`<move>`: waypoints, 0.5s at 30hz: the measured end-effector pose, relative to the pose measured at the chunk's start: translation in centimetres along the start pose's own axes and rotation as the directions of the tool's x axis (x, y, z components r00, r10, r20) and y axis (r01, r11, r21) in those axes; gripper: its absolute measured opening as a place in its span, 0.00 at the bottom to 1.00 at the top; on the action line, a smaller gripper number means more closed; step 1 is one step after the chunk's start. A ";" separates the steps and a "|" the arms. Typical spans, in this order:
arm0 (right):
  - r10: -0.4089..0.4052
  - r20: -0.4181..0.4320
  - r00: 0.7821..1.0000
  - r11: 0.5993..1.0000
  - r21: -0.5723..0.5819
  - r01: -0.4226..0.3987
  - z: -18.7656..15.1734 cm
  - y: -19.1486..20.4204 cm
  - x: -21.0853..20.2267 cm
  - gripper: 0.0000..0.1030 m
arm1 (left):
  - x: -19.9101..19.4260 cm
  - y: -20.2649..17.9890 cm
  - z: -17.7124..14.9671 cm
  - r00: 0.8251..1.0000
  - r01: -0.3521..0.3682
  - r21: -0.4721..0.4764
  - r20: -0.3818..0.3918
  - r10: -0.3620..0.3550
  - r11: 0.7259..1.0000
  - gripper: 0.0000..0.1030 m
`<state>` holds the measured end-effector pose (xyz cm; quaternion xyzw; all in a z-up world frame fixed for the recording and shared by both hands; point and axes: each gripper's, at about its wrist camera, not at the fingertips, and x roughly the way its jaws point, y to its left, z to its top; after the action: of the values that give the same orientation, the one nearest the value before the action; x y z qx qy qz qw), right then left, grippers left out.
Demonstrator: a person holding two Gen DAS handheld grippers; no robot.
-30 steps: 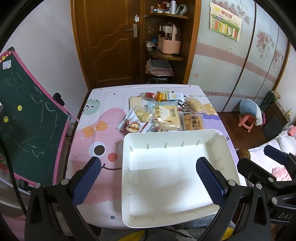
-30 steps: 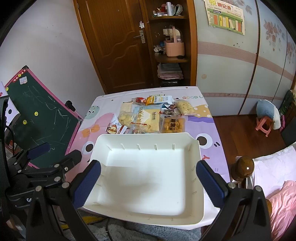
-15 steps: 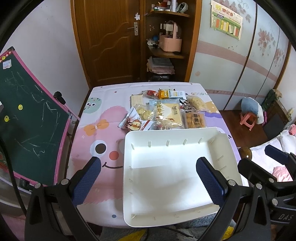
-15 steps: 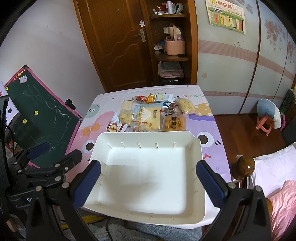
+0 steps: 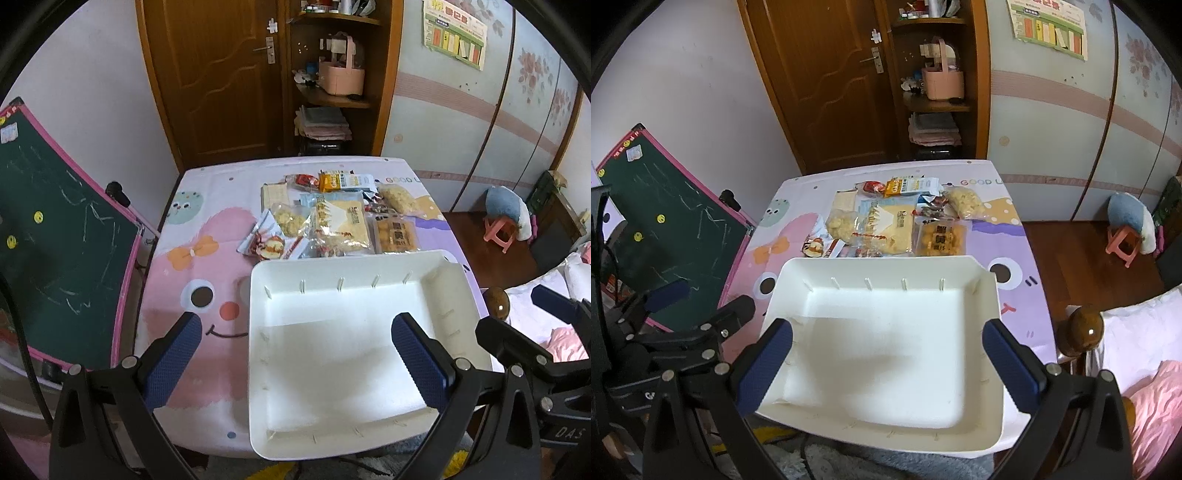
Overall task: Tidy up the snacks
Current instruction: 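Reach left gripper to white DONGZAO bag while right gripper reaches yellow crab-roe bag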
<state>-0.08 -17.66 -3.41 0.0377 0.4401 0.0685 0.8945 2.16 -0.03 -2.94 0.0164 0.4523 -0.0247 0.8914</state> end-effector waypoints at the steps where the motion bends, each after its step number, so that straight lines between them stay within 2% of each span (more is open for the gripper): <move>1: -0.008 0.005 1.000 1.000 -0.006 0.008 0.2 0.0 0.1 1.00 | 0.0 0.0 0.2 1.000 0.001 0.003 0.004 -0.001 1.000 0.99; 7: -0.048 0.053 0.997 0.998 -0.035 0.050 2.3 -0.4 -0.1 1.00 | 0.7 0.7 2.5 1.000 -0.009 0.021 0.009 0.008 1.000 0.99; 13: -0.121 0.151 0.981 0.991 -0.037 0.127 6.1 -1.9 -0.6 1.00 | -0.1 2.4 6.5 0.988 -0.109 0.049 0.117 0.102 0.993 0.99; 15: -0.110 0.174 0.978 0.992 -0.045 0.120 7.5 -2.4 -0.4 0.99 | 0.0 3.5 8.3 0.982 -0.125 0.036 0.144 0.119 0.991 0.99</move>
<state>5.83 -20.11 1.22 -0.0069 0.3608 0.0252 0.9323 9.04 2.99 2.01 0.0621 0.3856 0.0189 0.9204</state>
